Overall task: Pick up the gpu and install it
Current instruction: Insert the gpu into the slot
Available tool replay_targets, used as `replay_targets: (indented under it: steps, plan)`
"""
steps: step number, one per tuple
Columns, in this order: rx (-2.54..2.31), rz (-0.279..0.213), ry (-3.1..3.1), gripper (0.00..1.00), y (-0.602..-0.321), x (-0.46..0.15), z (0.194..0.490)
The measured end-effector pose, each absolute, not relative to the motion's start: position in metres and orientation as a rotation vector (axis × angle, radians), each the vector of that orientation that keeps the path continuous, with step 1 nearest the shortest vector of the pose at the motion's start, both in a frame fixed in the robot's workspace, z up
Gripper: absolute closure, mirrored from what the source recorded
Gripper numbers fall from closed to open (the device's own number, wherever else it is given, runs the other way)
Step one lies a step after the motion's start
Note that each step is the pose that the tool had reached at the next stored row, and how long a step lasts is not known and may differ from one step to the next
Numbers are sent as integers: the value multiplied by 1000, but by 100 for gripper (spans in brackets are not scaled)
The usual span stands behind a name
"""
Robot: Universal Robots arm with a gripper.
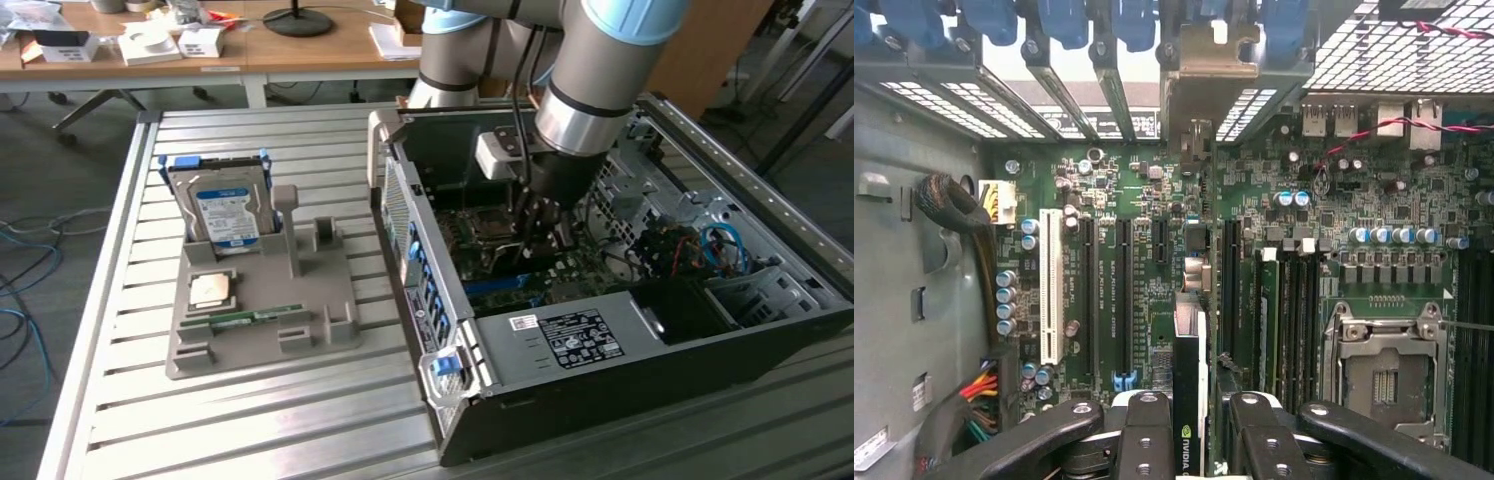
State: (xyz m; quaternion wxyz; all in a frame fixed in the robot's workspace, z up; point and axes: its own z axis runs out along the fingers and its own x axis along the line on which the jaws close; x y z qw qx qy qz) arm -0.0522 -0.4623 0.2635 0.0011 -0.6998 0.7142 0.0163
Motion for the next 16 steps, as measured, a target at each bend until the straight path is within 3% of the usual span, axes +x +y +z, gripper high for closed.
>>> replay_targets:
  steps: [16]
  plan:
    - [-2197,51,2242,73,-462,-57,262]
